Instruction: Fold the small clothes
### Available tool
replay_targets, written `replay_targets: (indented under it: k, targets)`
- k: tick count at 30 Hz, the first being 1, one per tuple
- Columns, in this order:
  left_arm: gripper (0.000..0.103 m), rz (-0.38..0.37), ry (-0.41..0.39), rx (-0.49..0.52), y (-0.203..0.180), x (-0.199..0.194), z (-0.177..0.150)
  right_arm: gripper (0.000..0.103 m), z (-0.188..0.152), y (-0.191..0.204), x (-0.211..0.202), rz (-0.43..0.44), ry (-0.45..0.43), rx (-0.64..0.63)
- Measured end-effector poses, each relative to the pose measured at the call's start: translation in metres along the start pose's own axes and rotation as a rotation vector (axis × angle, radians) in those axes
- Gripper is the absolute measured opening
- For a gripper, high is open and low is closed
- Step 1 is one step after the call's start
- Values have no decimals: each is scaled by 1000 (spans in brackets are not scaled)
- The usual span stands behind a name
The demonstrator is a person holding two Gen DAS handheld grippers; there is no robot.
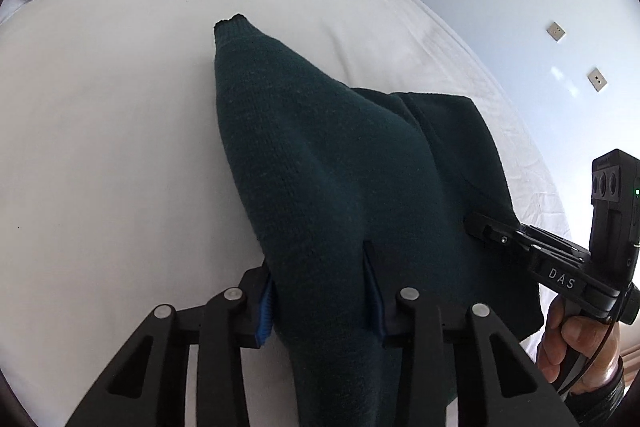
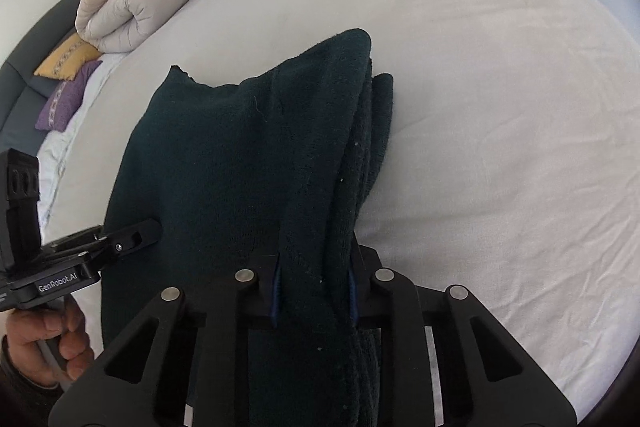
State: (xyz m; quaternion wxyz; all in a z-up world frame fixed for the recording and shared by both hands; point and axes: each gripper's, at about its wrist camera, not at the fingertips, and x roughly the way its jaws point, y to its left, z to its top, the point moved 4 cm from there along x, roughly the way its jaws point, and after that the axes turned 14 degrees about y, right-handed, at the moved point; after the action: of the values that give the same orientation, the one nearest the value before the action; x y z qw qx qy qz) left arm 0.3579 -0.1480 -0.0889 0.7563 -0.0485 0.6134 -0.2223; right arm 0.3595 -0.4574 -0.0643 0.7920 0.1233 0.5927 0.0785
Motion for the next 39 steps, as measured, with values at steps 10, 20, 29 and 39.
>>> replay_targets:
  k: [10, 20, 29, 39]
  targets:
    - [36, 69, -87, -12, 49, -79, -18, 19, -12, 98, -31, 35, -60, -85]
    - [36, 120, -85, -99, 148, -109, -69, 19, -47, 231, -13, 138, -6, -184]
    - [42, 81, -88, -113, 180, -85, -83, 20, -61, 238, 50, 188, 56, -101]
    - [74, 67, -155, -162, 194, -77, -94, 35, -64, 175, 104, 424, 27, 42]
